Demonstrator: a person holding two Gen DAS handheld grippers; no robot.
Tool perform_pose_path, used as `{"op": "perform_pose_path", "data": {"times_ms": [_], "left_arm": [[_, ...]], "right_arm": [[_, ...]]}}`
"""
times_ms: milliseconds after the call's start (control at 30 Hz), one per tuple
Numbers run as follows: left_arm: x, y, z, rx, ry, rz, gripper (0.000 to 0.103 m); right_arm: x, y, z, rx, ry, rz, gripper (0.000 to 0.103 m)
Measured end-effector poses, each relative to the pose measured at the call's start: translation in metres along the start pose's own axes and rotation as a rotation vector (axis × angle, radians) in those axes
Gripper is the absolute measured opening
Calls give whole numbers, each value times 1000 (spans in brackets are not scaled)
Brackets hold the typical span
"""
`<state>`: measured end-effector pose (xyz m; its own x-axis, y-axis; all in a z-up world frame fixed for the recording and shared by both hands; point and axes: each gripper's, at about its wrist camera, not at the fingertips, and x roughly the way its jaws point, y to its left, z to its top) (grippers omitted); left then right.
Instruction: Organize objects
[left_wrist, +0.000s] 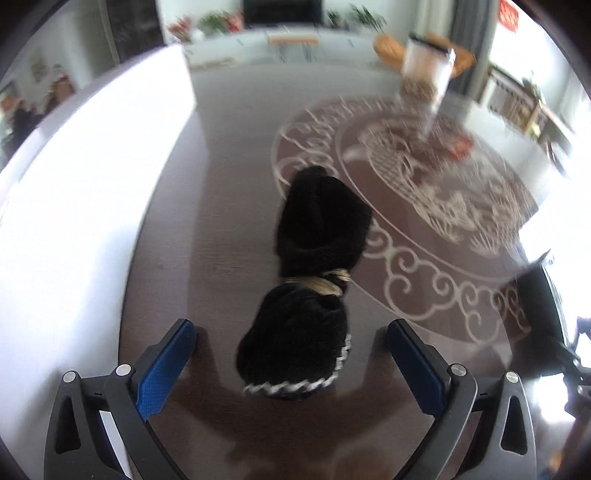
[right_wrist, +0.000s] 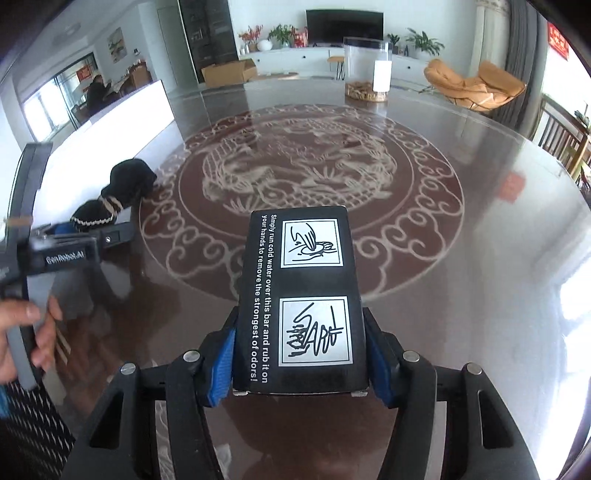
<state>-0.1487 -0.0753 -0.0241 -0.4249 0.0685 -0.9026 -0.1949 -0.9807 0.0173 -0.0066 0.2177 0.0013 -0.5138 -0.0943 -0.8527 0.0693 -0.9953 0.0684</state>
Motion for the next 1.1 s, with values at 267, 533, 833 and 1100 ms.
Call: {"op": "perform_pose_path", "data": {"times_ms": [267, 533, 833, 1100], "left_arm": [[-9, -19, 16, 100, -44, -12, 26], [-54, -32, -16, 14, -170, -177, 26], [-167, 62, 11, -152, -370, -177, 26], [-149, 223, -4, -404, -228, 129, 26]], "right_arm": [[15, -10, 30, 0, 60, 82, 59], [-11, -31, 24, 148, 72, 272, 59], [-80, 66, 95, -24, -69, 400, 59], [-99, 269, 150, -296, -104, 550, 59]]}}
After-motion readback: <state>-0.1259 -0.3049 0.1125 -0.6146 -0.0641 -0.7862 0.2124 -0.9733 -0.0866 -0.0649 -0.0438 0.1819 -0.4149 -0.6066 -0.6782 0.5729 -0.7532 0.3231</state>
